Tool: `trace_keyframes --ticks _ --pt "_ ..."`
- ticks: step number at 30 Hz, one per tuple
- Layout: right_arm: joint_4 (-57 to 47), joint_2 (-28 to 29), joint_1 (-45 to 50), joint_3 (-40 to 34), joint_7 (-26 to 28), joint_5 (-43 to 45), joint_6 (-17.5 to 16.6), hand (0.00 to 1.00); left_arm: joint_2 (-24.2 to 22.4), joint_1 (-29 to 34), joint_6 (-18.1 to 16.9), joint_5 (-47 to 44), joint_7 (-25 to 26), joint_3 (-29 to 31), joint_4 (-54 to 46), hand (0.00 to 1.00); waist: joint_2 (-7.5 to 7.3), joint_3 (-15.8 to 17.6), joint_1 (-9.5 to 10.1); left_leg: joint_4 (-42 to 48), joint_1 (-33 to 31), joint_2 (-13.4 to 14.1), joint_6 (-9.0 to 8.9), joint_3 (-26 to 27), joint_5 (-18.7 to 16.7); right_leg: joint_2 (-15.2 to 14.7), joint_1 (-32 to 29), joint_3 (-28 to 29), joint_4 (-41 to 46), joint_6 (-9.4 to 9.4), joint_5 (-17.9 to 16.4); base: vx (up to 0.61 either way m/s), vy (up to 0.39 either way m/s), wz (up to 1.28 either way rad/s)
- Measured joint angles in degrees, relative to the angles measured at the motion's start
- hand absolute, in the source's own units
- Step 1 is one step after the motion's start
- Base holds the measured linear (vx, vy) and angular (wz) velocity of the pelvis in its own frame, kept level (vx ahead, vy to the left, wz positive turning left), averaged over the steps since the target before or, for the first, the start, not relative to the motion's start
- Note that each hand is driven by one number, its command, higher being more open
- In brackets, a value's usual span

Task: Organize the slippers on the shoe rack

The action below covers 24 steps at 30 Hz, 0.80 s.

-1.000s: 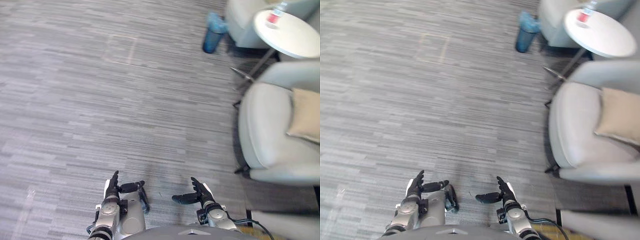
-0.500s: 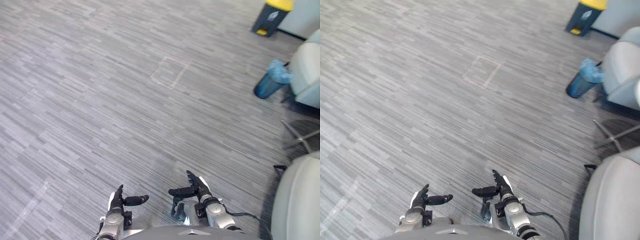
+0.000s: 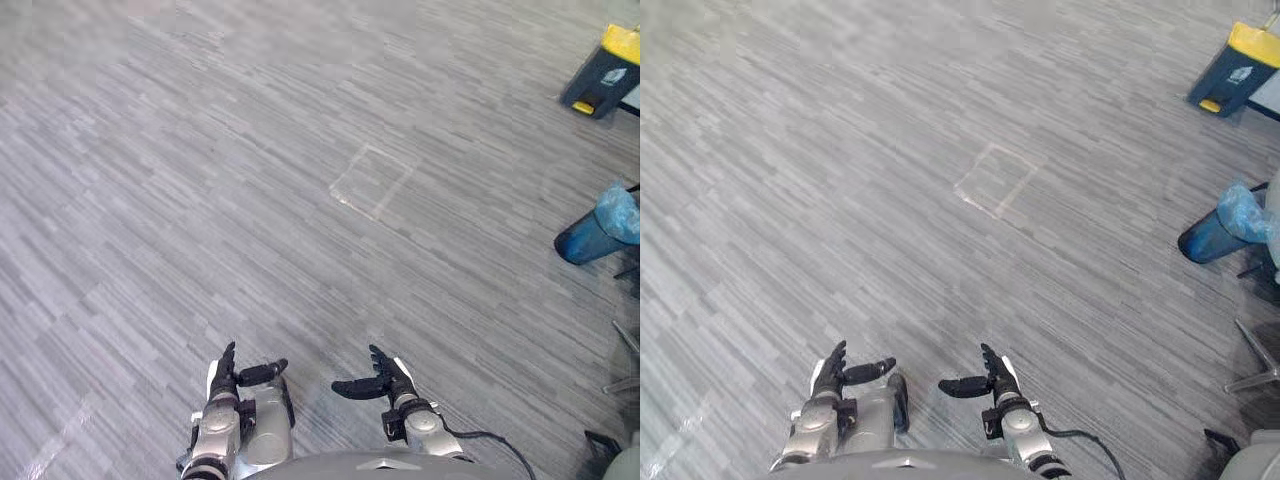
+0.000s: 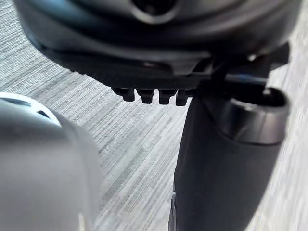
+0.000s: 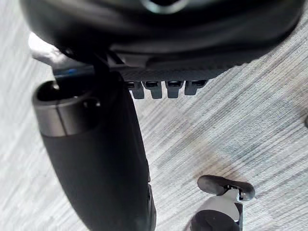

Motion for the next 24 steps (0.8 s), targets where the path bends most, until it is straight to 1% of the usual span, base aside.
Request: trace_keyframes --ticks 1,2,3,4,5,6,7,8,9,10,11,12,13,14,15,16,17,18,19,20,21,22,23,24 --pt "0.2 -0.2 -0.3 0.0 0.0 -0.1 0.0 1.00 -0.3 0.0 0.2 -0.1 0.3 0.2 0.4 1.00 0.51 -0.2 0.04 0.7 0.6 0.2 -0.03 0.1 -1.4 -0.1 -0.4 0.9 2.4 0.30 0.2 0.37 0.158 -0.03" --pt "0.6 -0.2 -0.5 0.0 0.0 -0.2 0.0 1.00 -0.3 0.3 0.2 -0.1 0.3 0.2 0.7 1.00 0.82 -0.1 0.02 0.5 2.5 0.5 -0.41 0.6 -3.3 -0.3 -1.3 2.1 6.9 0.37 0.2 0.38 0.162 -0.19" --pt "0.8 -0.3 -0.5 -0.1 0.0 -0.2 0.0 1.00 -0.3 0.7 0.2 -0.1 0.3 -0.3 0.8 1.00 0.91 -0.1 -0.07 -1.6 5.9 0.4 -1.01 1.4 -5.2 -1.8 -4.3 3.0 16.6 0.63 0.3 0.31 0.122 -0.23" --pt "0.8 -0.3 -0.5 -0.1 0.0 -0.2 0.0 1.00 -0.1 0.9 0.3 -0.2 0.3 -0.7 0.9 1.00 0.50 -0.1 -0.09 -2.7 7.7 0.2 -0.90 2.0 -5.6 -3.1 -7.1 3.4 23.2 1.86 1.3 0.41 0.096 -0.31" --pt "0.9 -0.5 -0.4 -0.1 0.0 -0.2 0.0 1.00 0.0 1.0 0.7 -0.2 0.4 -2.3 1.7 1.00 0.45 0.0 -0.60 -5.4 12.0 -0.9 -0.31 3.1 -6.7 -6.4 -12.5 3.5 36.5 3.20 6.7 0.34 0.058 -0.26" --pt "1.1 -0.5 -0.4 -0.1 0.1 -0.2 0.0 1.00 0.3 1.2 1.0 -0.2 0.3 -3.1 1.9 1.00 0.71 0.2 -1.03 -6.7 14.4 -1.1 -0.14 3.5 -7.2 -7.3 -15.1 3.6 42.8 2.37 5.7 0.51 0.086 -0.26" --pt "1.0 -0.5 -0.4 -0.1 0.4 -0.2 0.1 1.00 0.8 1.9 1.2 -0.1 0.7 -4.3 1.9 1.00 0.88 0.2 -2.08 -10.3 19.6 -1.3 -0.55 4.1 -7.5 -7.4 -20.5 2.3 49.5 -0.69 -0.8 0.46 0.053 -0.16" --pt "0.9 -0.6 -0.7 -0.1 0.5 -0.2 0.2 1.00 0.9 2.2 1.2 -0.1 0.8 -4.5 1.9 1.00 1.07 0.3 -2.47 -11.9 21.5 -1.2 -0.74 4.3 -7.3 -7.0 -22.7 1.0 49.5 -1.51 -3.0 0.58 0.022 -0.06" --pt "0.3 -0.8 -1.1 -0.1 0.5 -0.2 0.2 1.00 0.8 2.4 1.2 -0.1 0.8 -4.5 1.9 1.00 1.50 0.5 -3.06 -13.5 23.6 -0.5 -0.88 4.6 -7.3 -6.2 -25.5 -1.5 47.3 -3.01 -5.3 0.60 -0.033 0.03" --pt "-0.4 -1.2 -1.7 0.0 0.7 -0.2 -0.1 1.00 0.7 2.0 1.2 -0.1 0.8 -4.5 2.4 1.00 2.22 0.9 -3.32 -14.8 25.8 0.7 -0.96 4.8 -7.2 -4.3 -29.3 -4.8 40.3 -4.27 -6.8 0.50 -0.064 0.08" --pt "-1.3 -1.3 -1.8 0.0 0.8 -0.2 -0.4 1.00 0.7 1.9 1.2 -0.1 0.8 -4.5 2.9 1.00 2.49 1.1 -3.51 -15.3 26.8 1.4 -0.96 4.8 -7.2 -3.0 -31.2 -5.9 34.6 -4.08 -6.7 0.50 -0.104 0.12" --pt "-1.6 -1.3 -1.9 0.0 0.8 -0.2 -0.8 1.00 0.7 2.0 1.3 -0.1 0.7 -4.5 3.1 1.00 2.51 1.1 -3.67 -16.0 28.0 1.8 -0.96 4.7 -7.2 -2.0 -32.5 -6.2 28.2 -3.72 -5.7 0.52 -0.136 0.30" --pt "-1.8 -1.3 -1.7 0.2 0.8 -0.2 -0.8 1.00 0.7 2.7 1.3 -0.2 0.5 -4.4 3.2 1.00 1.91 0.8 -3.77 -17.3 30.0 1.1 -2.26 4.5 -7.4 -0.4 -32.5 -6.3 14.3 -3.24 0.7 0.66 -0.201 0.43" --pt "-0.5 -2.1 -2.0 1.2 0.9 -0.3 -0.8 1.00 0.0 2.2 1.4 0.0 0.4 -4.1 4.0 1.00 2.62 0.4 -3.42 -18.2 33.0 2.1 -4.77 3.2 -8.6 1.4 -31.4 -4.9 10.9 -7.54 11.6 0.56 -0.170 0.20" --pt "-0.1 -2.4 -3.0 1.4 0.9 -0.3 -0.3 1.00 -0.5 2.1 1.5 0.1 0.4 -4.1 4.1 1.00 3.82 0.2 -2.84 -18.0 33.4 3.0 -4.76 2.8 -8.2 2.4 -31.5 -4.3 11.6 -7.84 10.9 0.45 -0.148 -0.07" --pt "0.2 -2.3 -3.7 1.5 0.9 -0.3 -0.1 1.00 -0.9 2.1 1.2 0.2 0.1 -4.1 4.0 1.00 4.07 0.1 -2.71 -16.9 33.0 3.0 -4.83 2.3 -7.3 2.6 -31.9 -3.8 12.7 -7.80 8.6 0.52 -0.186 -0.34" --pt "0.1 -2.6 -4.2 1.1 0.9 -0.3 -0.2 1.00 -2.1 2.2 1.2 1.0 0.0 -4.0 4.1 1.00 5.07 -0.3 -3.15 -10.3 30.8 4.0 -6.23 -0.2 -6.1 2.7 -32.2 -3.7 15.9 -8.18 4.6 0.61 -0.238 -0.16" --pt "0.1 -2.5 -3.8 1.1 0.8 -0.4 0.0 1.00 -2.3 2.2 1.2 1.2 -0.3 -3.9 4.0 1.00 5.46 -0.3 -3.42 -2.5 27.9 5.0 -6.92 -2.3 -4.4 3.1 -30.8 -3.9 16.0 -8.03 2.6 0.51 -0.201 -0.07" --pt "0.1 -2.5 -3.6 1.1 0.9 -0.6 0.1 1.00 -2.3 2.1 1.2 1.2 -0.5 -3.8 4.0 1.00 5.68 -0.2 -3.41 2.1 26.3 5.8 -7.63 -3.3 -2.7 3.6 -29.4 -3.9 15.4 -8.00 1.9 0.40 -0.148 0.07" --pt "-0.1 -2.2 -2.3 1.2 0.9 -0.9 0.6 1.00 -2.7 2.0 1.3 1.2 -0.6 -2.4 3.8 1.00 6.09 -0.1 -3.29 13.8 22.0 8.0 -10.83 -4.7 2.7 4.8 -25.4 -4.0 12.7 -8.17 1.2 0.38 -0.108 0.00" --pt "-0.5 -2.1 -1.4 1.2 0.8 -0.9 1.2 1.00 -3.0 2.1 1.2 1.2 -0.6 -1.2 3.3 1.00 6.14 -0.1 -3.06 21.7 18.9 9.9 -11.91 -3.9 1.7 5.8 -22.3 -3.9 10.7 -8.31 0.8 0.55 -0.138 -0.08" --pt "-0.6 -1.6 -1.1 1.2 0.8 -0.8 1.7 1.00 -3.0 2.3 1.2 1.1 -0.5 0.2 2.4 1.00 5.81 -0.1 -2.84 28.0 16.0 11.7 -11.03 -1.3 -0.6 6.6 -18.8 -3.4 8.3 -8.50 0.5 0.44 -0.076 -0.27" --pt "-0.6 -0.9 -1.1 1.1 0.6 -0.8 1.8 1.00 -2.2 2.5 1.2 1.1 -0.3 0.6 1.4 1.00 4.45 -0.5 -2.63 29.3 12.0 12.3 -8.64 3.5 -4.0 6.9 -14.9 -1.9 4.7 -8.28 0.6 0.43 -0.047 -0.42" --pt "-0.7 -0.9 -1.5 1.2 0.6 -0.8 1.7 1.00 -2.0 2.5 1.1 1.1 -0.3 0.6 0.9 1.00 3.98 -0.7 -2.27 26.5 10.0 11.8 -7.61 6.0 -5.9 6.8 -13.4 -0.8 3.1 -7.98 0.8 0.43 0.003 -0.54"
